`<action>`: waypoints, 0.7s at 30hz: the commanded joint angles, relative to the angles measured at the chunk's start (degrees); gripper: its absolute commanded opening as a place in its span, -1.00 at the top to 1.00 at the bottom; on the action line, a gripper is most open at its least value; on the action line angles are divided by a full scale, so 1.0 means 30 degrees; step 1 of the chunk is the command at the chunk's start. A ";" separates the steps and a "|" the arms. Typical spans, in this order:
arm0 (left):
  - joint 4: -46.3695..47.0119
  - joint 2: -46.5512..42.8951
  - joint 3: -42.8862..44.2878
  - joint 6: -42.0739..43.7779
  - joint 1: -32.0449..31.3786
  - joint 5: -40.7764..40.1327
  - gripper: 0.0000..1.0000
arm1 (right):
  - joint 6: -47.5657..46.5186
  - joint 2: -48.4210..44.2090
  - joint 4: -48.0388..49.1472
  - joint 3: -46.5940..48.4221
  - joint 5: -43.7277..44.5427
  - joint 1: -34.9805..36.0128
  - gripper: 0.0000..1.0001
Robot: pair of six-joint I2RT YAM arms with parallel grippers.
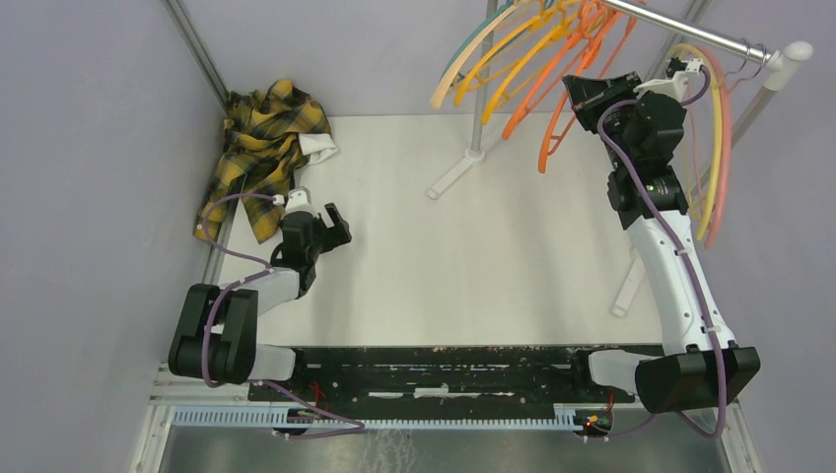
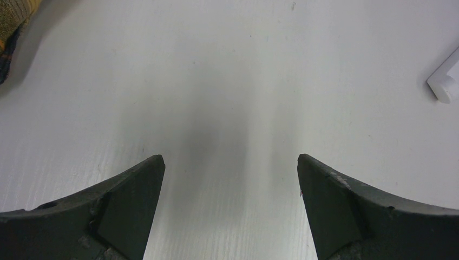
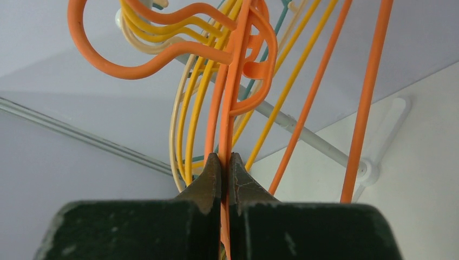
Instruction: Organize the hangers
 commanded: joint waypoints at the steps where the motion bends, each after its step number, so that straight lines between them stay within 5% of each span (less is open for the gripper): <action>1: 0.1059 0.0163 0.0306 -0.1031 0.0001 0.0093 -1.00 | -0.0134 -0.1167 0.1888 0.0294 -0.0660 -0.0054 0.99; 16: 0.1097 0.0179 0.0252 -0.1055 0.0015 0.0148 -1.00 | 0.0593 0.0059 0.1150 0.0281 0.2536 -0.1074 0.99; 21: 0.1119 0.0191 0.0259 -0.1054 -0.0005 0.0166 -0.99 | 0.0565 0.0071 0.1156 -0.0238 0.2614 -0.1405 0.82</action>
